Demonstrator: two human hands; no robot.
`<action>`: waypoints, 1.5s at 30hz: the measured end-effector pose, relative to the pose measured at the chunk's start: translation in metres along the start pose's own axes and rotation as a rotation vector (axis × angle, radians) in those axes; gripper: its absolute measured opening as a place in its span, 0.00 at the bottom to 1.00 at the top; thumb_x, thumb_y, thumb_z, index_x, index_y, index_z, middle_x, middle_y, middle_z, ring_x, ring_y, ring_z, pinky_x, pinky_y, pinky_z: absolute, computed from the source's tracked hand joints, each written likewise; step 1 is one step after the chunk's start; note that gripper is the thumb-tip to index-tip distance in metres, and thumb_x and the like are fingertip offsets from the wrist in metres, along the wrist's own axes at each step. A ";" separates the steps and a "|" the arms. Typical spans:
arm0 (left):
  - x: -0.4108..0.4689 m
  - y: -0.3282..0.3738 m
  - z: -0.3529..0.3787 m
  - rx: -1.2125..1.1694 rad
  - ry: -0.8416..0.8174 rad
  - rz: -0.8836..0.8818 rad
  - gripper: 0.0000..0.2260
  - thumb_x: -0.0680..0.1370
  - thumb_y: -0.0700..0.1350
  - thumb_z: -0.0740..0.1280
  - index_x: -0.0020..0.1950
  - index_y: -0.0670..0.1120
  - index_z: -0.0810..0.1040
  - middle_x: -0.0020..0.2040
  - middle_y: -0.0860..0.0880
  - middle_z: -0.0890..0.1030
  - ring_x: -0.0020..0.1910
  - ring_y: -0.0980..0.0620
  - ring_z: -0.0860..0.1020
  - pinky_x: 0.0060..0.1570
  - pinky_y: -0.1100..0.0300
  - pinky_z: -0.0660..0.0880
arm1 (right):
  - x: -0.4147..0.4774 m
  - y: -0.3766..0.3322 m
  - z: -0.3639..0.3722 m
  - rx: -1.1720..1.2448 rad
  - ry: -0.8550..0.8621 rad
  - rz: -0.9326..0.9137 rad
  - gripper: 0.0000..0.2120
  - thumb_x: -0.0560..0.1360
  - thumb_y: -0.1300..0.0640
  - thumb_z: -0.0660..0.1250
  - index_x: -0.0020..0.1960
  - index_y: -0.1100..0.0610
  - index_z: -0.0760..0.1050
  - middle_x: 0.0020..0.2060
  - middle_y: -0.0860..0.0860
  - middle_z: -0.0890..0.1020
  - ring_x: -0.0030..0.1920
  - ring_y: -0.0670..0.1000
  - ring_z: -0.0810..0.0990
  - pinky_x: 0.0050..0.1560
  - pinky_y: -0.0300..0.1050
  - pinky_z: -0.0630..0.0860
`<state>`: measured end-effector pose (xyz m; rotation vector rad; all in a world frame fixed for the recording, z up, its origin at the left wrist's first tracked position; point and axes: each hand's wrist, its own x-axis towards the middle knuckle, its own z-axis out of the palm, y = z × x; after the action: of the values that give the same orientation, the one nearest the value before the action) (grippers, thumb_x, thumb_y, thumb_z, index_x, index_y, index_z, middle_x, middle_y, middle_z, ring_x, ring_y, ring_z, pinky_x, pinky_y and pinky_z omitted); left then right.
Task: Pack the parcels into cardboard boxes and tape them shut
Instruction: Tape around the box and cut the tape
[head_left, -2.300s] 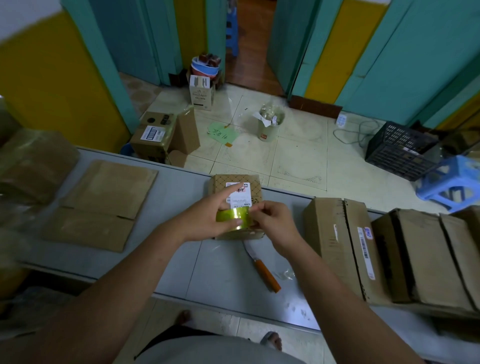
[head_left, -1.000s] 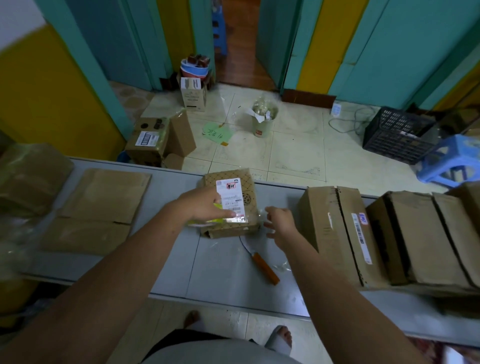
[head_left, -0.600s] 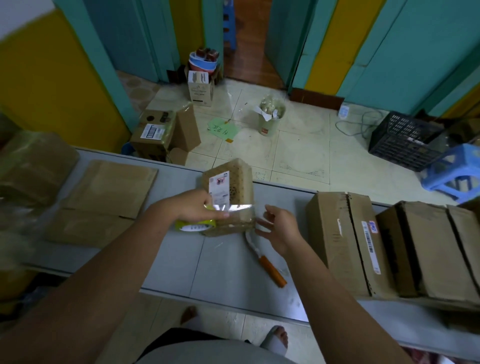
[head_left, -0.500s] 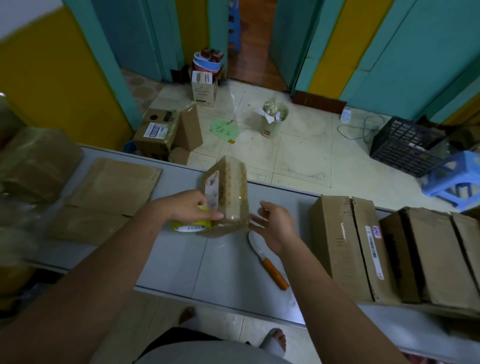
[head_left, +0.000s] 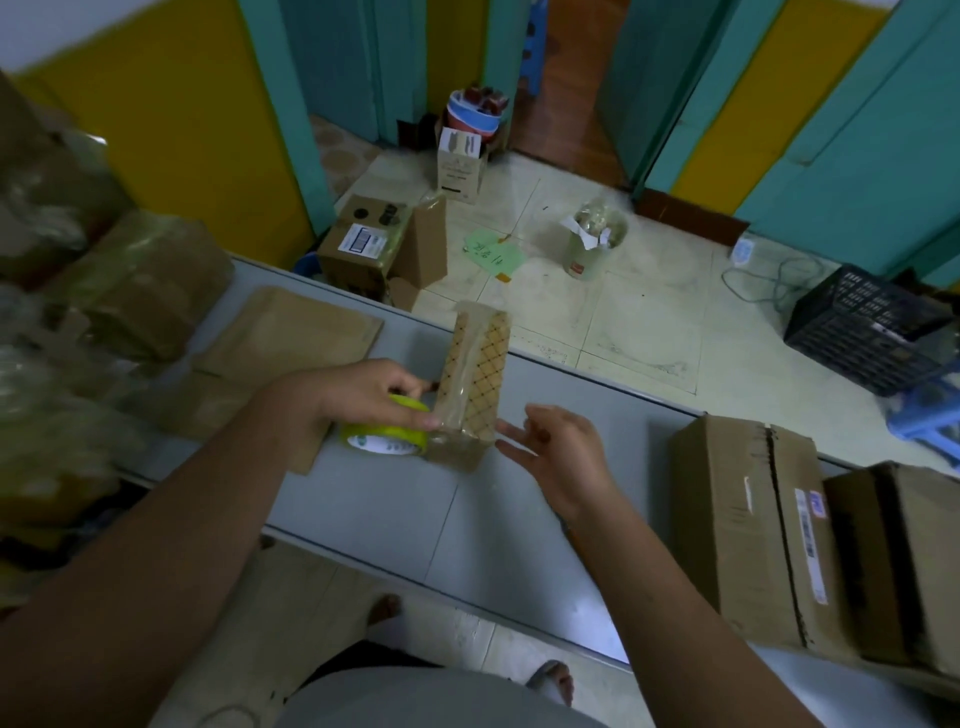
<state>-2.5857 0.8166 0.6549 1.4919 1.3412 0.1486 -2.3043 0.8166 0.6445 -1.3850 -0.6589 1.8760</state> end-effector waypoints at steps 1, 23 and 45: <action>-0.001 0.000 -0.002 0.006 -0.025 0.001 0.24 0.70 0.65 0.78 0.37 0.45 0.76 0.69 0.51 0.80 0.72 0.60 0.73 0.72 0.47 0.74 | -0.001 0.004 -0.002 0.013 -0.005 -0.012 0.06 0.83 0.67 0.64 0.47 0.65 0.76 0.37 0.59 0.79 0.57 0.66 0.85 0.62 0.66 0.80; 0.030 0.005 -0.028 0.175 -0.118 0.021 0.19 0.72 0.53 0.81 0.41 0.39 0.80 0.71 0.54 0.80 0.73 0.56 0.75 0.68 0.51 0.76 | -0.007 0.046 -0.010 0.150 0.070 -0.161 0.06 0.78 0.74 0.66 0.44 0.68 0.77 0.41 0.64 0.83 0.57 0.62 0.86 0.56 0.52 0.84; 0.040 -0.021 -0.024 0.350 -0.018 -0.041 0.14 0.72 0.59 0.80 0.48 0.53 0.81 0.51 0.53 0.82 0.53 0.52 0.80 0.47 0.56 0.75 | 0.017 0.072 0.008 -0.059 0.011 0.346 0.25 0.65 0.43 0.79 0.58 0.51 0.82 0.58 0.49 0.83 0.63 0.53 0.78 0.59 0.49 0.71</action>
<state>-2.6015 0.8573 0.6287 1.7485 1.4342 -0.1325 -2.3322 0.7855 0.5832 -1.6289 -0.4951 2.1263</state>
